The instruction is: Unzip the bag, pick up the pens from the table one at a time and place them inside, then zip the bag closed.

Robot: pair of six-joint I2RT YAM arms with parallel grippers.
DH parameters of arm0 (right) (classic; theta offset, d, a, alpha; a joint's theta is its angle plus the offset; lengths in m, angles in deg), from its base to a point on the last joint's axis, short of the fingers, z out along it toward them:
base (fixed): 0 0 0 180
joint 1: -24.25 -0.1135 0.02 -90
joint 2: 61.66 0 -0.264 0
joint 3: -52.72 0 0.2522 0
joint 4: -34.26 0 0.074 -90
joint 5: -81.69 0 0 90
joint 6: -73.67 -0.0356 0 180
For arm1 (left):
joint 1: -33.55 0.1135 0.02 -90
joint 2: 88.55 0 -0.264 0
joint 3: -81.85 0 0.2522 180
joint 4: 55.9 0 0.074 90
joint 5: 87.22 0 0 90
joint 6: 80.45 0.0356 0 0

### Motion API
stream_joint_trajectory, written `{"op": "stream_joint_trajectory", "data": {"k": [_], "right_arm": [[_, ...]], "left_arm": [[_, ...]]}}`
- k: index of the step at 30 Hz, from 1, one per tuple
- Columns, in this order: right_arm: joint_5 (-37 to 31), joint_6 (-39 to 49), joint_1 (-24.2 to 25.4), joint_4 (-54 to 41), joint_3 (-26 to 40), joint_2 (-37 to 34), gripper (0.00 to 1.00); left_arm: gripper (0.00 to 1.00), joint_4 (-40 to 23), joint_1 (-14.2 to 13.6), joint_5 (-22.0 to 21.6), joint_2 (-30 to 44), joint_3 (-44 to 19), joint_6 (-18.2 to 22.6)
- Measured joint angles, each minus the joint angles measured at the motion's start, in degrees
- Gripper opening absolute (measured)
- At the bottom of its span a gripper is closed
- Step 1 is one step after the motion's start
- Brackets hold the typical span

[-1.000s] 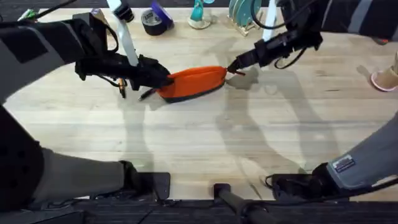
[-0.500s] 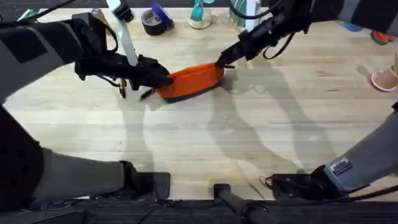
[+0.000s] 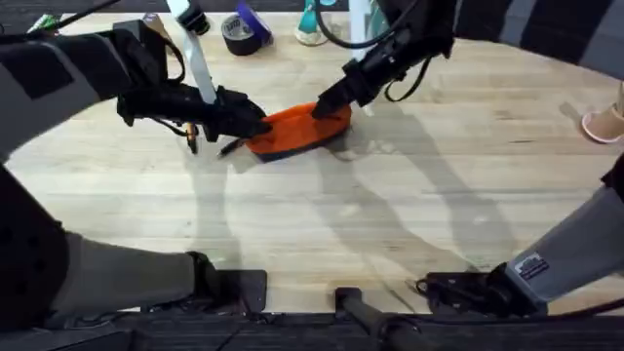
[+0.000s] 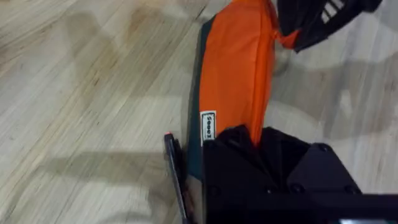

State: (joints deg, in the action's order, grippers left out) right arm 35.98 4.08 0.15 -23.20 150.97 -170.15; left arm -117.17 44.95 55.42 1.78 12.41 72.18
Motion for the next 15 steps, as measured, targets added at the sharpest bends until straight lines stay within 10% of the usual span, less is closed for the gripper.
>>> {"op": "stream_joint_trajectory", "data": {"k": [15], "right_arm": [[-0.8,-6.6,-7.6,9.3,0.0,0.0,0.029]], "left_arm": [[0.042,0.1,0.0,-0.1,0.0,0.0,0.0]]}}
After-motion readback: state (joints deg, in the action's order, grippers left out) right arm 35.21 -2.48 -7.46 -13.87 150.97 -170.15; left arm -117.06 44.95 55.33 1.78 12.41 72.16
